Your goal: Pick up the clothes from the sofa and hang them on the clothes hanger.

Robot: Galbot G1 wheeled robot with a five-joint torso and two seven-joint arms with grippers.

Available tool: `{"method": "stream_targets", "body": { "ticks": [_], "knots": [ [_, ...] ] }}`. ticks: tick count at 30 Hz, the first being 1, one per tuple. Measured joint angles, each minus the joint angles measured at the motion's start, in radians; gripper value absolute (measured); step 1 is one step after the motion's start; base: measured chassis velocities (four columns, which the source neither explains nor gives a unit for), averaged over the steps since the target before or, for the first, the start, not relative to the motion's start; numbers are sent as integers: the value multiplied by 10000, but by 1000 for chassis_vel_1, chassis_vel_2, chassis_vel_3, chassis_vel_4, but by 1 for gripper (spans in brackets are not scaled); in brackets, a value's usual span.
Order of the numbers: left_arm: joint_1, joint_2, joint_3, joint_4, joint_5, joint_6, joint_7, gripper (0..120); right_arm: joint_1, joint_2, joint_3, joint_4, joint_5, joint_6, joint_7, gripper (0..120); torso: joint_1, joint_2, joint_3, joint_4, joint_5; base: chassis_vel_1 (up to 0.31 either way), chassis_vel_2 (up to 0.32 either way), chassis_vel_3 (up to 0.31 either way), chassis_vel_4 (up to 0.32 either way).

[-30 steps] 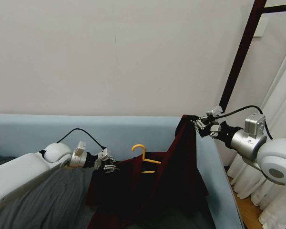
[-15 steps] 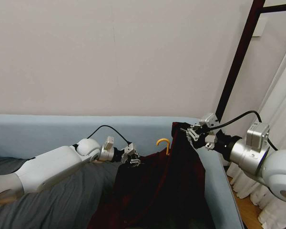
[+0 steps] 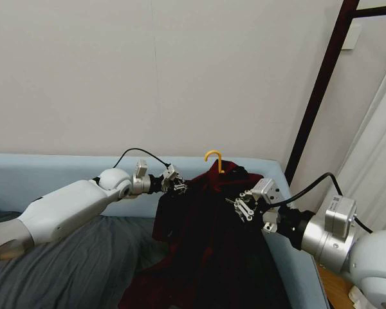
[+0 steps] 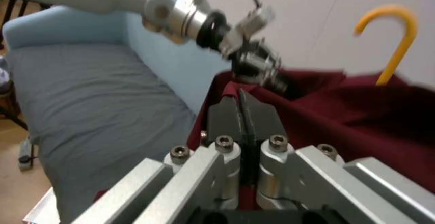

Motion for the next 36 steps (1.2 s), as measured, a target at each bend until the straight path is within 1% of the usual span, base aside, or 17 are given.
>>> {"method": "stream_targets", "body": {
  "ticks": [2, 4, 5, 7, 9, 11, 14, 15, 19, 20, 25, 28, 30, 31, 32, 35, 36],
  "knots": [
    [-220, 197, 5, -170, -215, 10, -22, 7, -411, 300, -57, -222, -470, 113, -163, 0, 0, 0, 1, -1, -4, 0, 0, 0, 0],
    [-505, 494, 77, -416, -442, 18, -5, 7, -845, 773, -204, -637, -1088, 267, -381, 0, 0, 0, 0, 1, 0, 0, 0, 0, 0],
    [-505, 494, 77, -416, -442, 18, -5, 7, -845, 773, -204, -637, -1088, 267, -381, 0, 0, 0, 0, 1, 0, 0, 0, 0, 0],
    [-748, 783, 166, -558, -570, 18, 51, 7, -1151, 1264, -351, -1244, -1706, 399, -511, 0, -1, 0, 0, 0, 0, 0, 0, 0, 0],
    [-833, 922, 185, -621, -621, 13, 69, 7, -1219, 1419, -398, -1505, -1915, 474, -567, 0, 0, 0, 1, 1, -2, 0, 0, 0, 0],
    [-962, 1188, 224, -821, -756, -83, 84, 7, -1283, 1746, -472, -2057, -2214, 611, -615, 0, 0, 1, 0, 3, -3, 0, 0, 0, 0],
    [-1068, 1488, 222, -1306, -915, -256, -97, 7, -1247, 2303, -631, -2728, -2492, 747, -651, 0, 0, 0, 0, 2, -3, 0, 0, 0, 0],
    [-1068, 1488, 222, -1306, -915, -256, -97, 7, -1247, 2303, -631, -2728, -2492, 747, -651, 0, 0, 0, 0, 2, -3, 0, 0, 0, 0],
    [-1144, 1756, 44, -1631, -1043, -263, -174, 7, -1401, 2761, -773, -3343, -3066, 878, -662, 0, 0, 0, 0, -1, -3, 0, 0, 0, 0],
    [-1144, 1756, 44, -1631, -1043, -263, -174, 7, -1401, 2761, -773, -3343, -3066, 878, -662, 0, 0, 0, 0, -1, -3, 0, 0, 0, 0],
    [-1191, 2252, -29, -2019, -1078, -254, -113, 7, -1854, 3040, -766, -3893, -3721, 1070, -822, 0, 0, 0, 0, 0, -3, 0, 0, 0, 0],
    [-1148, 2401, -75, -2178, -1079, -254, -96, 7, -1867, 3169, -701, -3996, -3783, 1066, -876, 0, 0, 0, 0, 1, -3, 0, 0, 0, 0],
    [-1034, 2502, -151, -2318, -1068, -254, -90, 7, -1890, 3263, -619, -4022, -3768, 1057, -870, 7, 0, 0, 0, 1, -3, 0, 0, 0, 0],
    [-1034, 2502, -151, -2318, -1068, -254, -90, 7, -1890, 3263, -619, -4022, -3768, 1057, -870, 7, 0, 0, 0, 1, -3, 0, 0, 0, 0],
    [-844, 2554, -298, -2410, -990, -254, -88, 7, -1953, 3310, -543, -4016, -3755, 1051, -837, 14, 0, 0, 0, 2, -2, 0, 0, 0, 0],
    [-490, 2580, -493, -2410, -751, -281, -86, 7, -2198, 3247, -349, -3822, -3792, 1063, -804, 25, 0, 0, 0, 1, -3, 0, 0, 0, 0],
    [-490, 2580, -493, -2410, -751, -281, -86, 7, -2198, 3247, -349, -3822, -3792, 1063, -804, 25, 0, 0, 0, 1, -3, 0, 0, 0, 0]
  ]
}}
